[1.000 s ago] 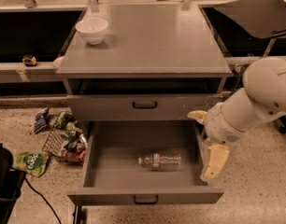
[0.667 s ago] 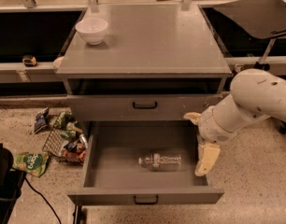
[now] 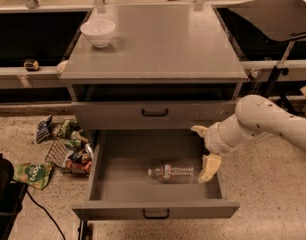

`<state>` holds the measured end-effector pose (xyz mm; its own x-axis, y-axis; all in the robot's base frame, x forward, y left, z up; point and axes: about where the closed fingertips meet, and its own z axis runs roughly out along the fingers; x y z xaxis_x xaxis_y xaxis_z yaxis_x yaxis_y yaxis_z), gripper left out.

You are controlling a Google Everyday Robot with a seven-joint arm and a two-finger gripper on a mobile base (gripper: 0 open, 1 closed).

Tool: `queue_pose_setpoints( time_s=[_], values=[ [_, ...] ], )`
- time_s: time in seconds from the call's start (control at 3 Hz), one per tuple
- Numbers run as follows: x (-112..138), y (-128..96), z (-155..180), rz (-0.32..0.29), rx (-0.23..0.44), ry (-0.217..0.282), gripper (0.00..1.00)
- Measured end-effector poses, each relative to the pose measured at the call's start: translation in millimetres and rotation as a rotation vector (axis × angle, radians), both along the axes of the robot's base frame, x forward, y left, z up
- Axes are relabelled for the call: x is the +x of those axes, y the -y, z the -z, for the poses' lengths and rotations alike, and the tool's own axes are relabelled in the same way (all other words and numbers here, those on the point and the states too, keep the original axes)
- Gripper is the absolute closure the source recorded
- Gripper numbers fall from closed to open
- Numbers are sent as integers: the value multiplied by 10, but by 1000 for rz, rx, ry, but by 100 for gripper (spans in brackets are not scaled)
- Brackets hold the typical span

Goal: Pick water bottle from middle drawer and place on counter

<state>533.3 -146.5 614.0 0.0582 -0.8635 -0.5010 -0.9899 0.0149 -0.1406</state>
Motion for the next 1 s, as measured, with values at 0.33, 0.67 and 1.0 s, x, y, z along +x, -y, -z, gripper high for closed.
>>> queue_pose_setpoints(
  time_s=[0.33,0.67,1.0],
  values=[
    [175,-68,373,10,66,-19,0],
    [281,-179,793,24,140,-62,0],
    [281,-180,794,24,140,-62,0]
  ],
)
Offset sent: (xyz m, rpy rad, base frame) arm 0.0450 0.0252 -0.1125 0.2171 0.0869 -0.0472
